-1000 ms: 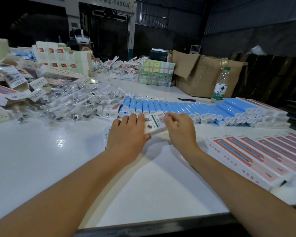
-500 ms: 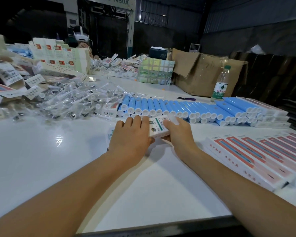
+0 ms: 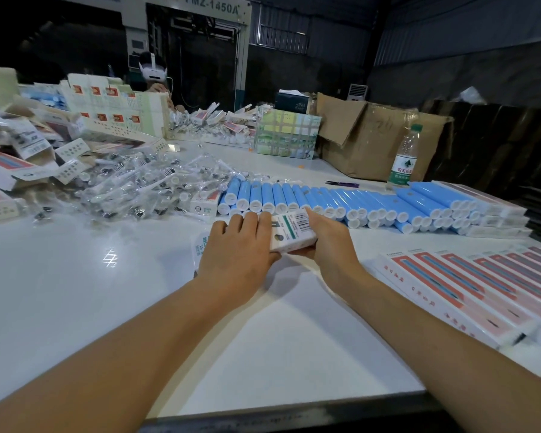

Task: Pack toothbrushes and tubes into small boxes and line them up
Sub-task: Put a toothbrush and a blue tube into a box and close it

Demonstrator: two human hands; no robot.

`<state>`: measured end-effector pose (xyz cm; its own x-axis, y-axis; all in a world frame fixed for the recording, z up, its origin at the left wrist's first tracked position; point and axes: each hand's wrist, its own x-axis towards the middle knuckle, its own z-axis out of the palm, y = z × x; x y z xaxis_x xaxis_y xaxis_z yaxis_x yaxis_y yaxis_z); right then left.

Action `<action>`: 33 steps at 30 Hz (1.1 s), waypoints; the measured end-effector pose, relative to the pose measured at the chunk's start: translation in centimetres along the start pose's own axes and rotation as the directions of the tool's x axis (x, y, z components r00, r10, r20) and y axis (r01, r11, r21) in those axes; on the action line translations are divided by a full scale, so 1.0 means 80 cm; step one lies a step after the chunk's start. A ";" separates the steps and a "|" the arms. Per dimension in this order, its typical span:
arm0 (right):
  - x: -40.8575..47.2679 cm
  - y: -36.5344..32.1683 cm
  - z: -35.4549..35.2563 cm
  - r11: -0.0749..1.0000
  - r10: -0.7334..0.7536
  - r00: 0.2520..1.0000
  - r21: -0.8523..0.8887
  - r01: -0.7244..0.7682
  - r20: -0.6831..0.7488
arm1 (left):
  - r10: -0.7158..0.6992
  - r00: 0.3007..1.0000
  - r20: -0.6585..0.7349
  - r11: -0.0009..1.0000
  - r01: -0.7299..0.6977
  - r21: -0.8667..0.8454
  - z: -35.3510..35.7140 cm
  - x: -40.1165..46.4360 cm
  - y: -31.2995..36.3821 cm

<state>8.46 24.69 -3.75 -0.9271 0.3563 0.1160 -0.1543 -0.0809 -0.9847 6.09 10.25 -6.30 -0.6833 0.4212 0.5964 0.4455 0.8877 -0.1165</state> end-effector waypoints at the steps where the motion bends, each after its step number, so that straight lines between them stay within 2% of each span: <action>1: 0.001 0.000 -0.001 1.000 0.001 1.000 0.005 -0.001 -0.009 | 0.007 1.000 0.001 1.000 -0.007 0.003 0.001 0.000 0.000; 4: 0.002 -0.001 -0.003 0.995 0.027 0.999 0.092 -0.023 -0.046 | 0.007 1.000 -0.003 1.000 -0.007 -0.010 0.001 0.001 -0.005; 7: 0.005 -0.005 -0.004 0.983 0.065 0.998 0.176 -0.059 -0.025 | 0.008 1.000 0.001 1.000 -0.008 -0.021 0.000 0.002 -0.008; 12: 0.003 -0.007 -0.005 0.982 0.090 0.996 0.167 -0.091 0.015 | 0.047 0.999 -0.006 0.999 -0.047 0.018 -0.003 0.001 -0.011; 17: 0.004 -0.004 -0.006 0.999 0.036 0.999 -0.001 -0.036 -0.029 | 0.071 0.998 -0.001 0.996 -0.070 0.056 -0.005 0.000 -0.009; 23: 0.003 -0.003 -0.005 0.998 0.020 1.000 -0.058 -0.021 -0.010 | 0.048 0.999 -0.001 0.999 -0.048 0.026 -0.004 0.001 -0.010; 28: -0.001 0.000 -0.006 0.947 -0.130 0.989 -0.306 0.100 -0.077 | -0.009 1.000 -0.011 1.000 0.009 0.009 -0.002 0.001 -0.010; 31: 0.002 0.003 -0.010 0.917 -0.206 0.965 -0.375 0.134 -0.159 | -0.011 1.000 -0.011 1.000 0.012 0.010 -0.002 0.001 -0.009; 33: 0.002 0.006 -0.009 0.884 -0.272 0.949 -0.432 0.180 -0.161 | -0.006 1.000 -0.002 1.000 0.006 0.016 -0.001 0.001 -0.008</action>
<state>8.47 25.39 -4.31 -0.7828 0.5097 0.3569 -0.1556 0.3951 -0.9054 5.82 9.66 -6.09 -0.6848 0.4152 0.5989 0.4320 0.8931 -0.1253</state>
